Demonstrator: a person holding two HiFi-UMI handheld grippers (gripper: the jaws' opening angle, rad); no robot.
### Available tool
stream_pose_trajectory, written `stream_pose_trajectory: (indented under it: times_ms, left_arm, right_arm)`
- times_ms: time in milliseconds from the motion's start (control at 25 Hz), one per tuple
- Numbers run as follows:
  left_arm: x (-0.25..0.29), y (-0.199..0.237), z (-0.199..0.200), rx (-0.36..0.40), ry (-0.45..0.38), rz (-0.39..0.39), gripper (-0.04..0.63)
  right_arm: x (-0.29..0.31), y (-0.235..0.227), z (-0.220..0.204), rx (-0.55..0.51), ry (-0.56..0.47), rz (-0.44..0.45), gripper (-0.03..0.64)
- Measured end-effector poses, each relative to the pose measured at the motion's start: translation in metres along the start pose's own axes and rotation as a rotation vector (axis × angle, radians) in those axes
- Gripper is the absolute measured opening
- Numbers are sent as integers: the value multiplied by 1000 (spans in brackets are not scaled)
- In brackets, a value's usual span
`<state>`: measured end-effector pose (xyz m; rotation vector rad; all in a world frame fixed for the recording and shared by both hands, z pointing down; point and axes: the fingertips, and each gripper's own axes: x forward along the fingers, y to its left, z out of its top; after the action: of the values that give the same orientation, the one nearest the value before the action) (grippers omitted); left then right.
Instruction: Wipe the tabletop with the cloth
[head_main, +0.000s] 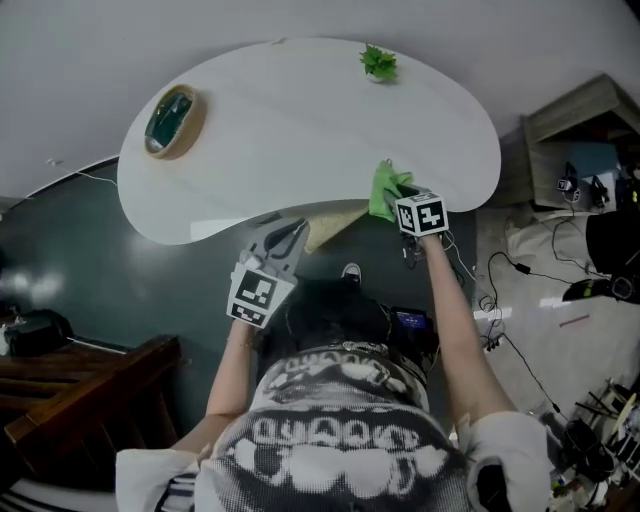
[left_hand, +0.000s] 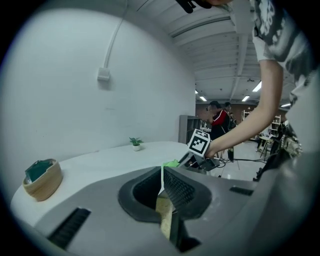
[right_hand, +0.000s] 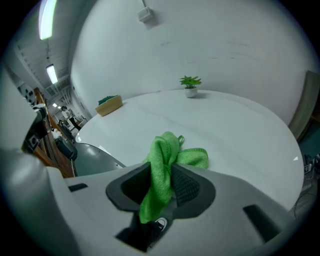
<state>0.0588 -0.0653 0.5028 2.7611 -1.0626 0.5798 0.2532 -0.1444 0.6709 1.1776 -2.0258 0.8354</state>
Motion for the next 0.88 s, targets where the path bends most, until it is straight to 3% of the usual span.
stream_pose_trajectory:
  times_ms: [440,880]
  left_arm:
    - [50,-60,15,24,33,-32,14]
    - [47,-66,21,13,55,21,14]
  right_arm:
    - [-53,-105,-38,61,-27,-70,123]
    - [-61,-115,-41,90,-105,-57,122]
